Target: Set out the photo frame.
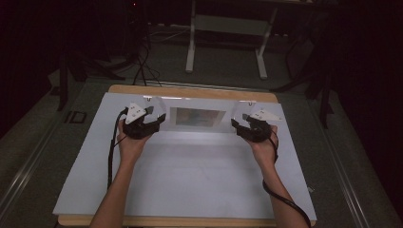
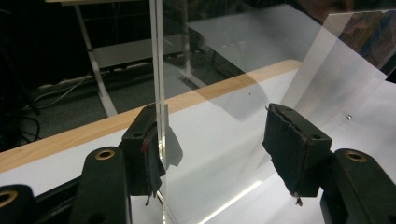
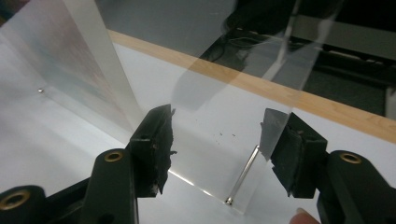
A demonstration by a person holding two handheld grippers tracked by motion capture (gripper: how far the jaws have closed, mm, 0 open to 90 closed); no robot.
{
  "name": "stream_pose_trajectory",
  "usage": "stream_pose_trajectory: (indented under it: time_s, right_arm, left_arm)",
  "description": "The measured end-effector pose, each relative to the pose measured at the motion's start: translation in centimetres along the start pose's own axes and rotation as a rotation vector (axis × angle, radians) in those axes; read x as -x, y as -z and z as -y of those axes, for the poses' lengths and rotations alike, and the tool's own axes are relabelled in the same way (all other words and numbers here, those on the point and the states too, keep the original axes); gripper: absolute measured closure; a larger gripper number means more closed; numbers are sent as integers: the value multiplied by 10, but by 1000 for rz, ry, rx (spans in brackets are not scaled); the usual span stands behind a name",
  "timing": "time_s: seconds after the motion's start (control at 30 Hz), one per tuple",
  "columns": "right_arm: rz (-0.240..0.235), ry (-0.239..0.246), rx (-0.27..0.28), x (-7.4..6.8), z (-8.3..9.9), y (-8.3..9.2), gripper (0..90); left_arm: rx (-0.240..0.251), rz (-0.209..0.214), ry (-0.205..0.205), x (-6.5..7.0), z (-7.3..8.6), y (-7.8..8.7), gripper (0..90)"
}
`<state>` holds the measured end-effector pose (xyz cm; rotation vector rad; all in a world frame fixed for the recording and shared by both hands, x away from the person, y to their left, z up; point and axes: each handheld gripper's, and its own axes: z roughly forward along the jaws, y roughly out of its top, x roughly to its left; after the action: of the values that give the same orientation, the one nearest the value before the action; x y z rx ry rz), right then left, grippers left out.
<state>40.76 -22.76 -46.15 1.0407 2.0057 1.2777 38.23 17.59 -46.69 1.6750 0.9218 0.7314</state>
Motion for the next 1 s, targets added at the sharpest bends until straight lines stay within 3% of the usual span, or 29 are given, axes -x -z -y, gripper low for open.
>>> stream_pose_trajectory:
  time_s: [0.27,0.7,1.0]
  right_arm:
    - [9,10,-7,0,-2,-1,433]
    - [29,3,1,-1,-3,-4,432]
    - [27,-9,-32,1,-9,-6,434]
  left_arm:
    - [2,-9,-19,0,-1,-2,401]
    - [3,-22,-8,-1,-2,-6,399]
    - [-5,-40,-14,-1,-5,-9,396]
